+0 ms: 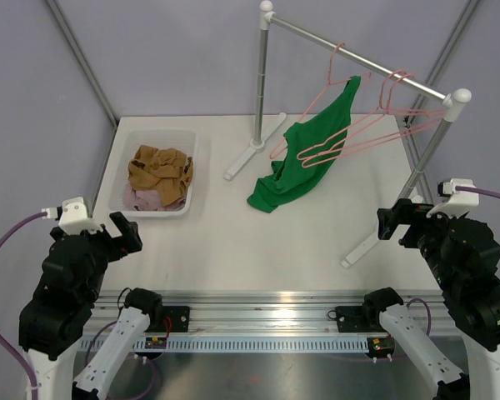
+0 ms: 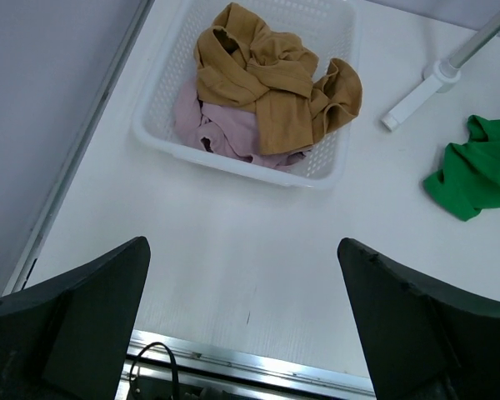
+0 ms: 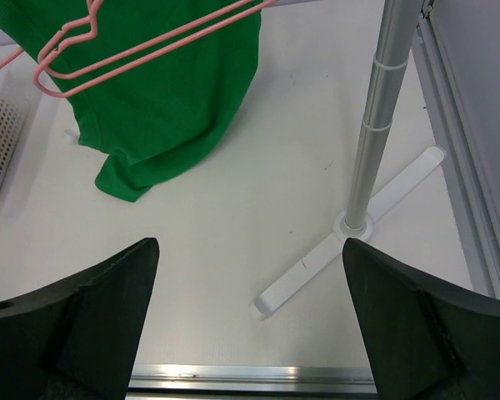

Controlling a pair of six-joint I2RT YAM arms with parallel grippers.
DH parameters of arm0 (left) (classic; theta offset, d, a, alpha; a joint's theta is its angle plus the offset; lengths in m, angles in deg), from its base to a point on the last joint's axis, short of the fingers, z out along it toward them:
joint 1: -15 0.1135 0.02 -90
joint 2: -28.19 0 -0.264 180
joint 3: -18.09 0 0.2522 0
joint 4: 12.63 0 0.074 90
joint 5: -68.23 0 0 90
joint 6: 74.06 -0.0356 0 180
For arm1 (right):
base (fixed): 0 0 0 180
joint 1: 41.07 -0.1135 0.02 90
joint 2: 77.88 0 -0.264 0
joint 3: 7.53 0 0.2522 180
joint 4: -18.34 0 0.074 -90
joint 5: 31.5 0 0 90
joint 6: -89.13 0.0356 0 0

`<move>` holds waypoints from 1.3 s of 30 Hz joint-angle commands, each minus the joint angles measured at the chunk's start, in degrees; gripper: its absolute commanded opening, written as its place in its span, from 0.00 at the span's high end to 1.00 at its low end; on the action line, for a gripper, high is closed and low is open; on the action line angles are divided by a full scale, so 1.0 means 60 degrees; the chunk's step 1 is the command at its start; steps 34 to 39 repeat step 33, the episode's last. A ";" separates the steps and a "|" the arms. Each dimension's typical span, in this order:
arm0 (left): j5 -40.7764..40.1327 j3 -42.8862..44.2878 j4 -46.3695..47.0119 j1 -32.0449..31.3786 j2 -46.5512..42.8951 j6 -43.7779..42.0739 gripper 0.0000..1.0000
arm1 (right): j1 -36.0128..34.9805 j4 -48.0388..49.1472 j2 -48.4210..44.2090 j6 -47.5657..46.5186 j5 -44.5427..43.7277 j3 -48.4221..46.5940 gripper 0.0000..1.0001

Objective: Remove the tank top from the hanger

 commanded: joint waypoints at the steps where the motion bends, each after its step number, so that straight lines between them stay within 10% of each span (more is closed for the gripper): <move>1: 0.0750 -0.0319 0.0508 -0.0042 -0.0481 -0.0352 0.01 | -0.0091 -0.0073 -0.0240 -0.0023 -0.0172 0.0327 0.01; 39: 0.0458 -0.0569 0.0904 -0.0042 -0.0658 -0.0514 0.01 | -0.0076 0.0161 0.0066 0.0021 0.0107 0.0093 0.00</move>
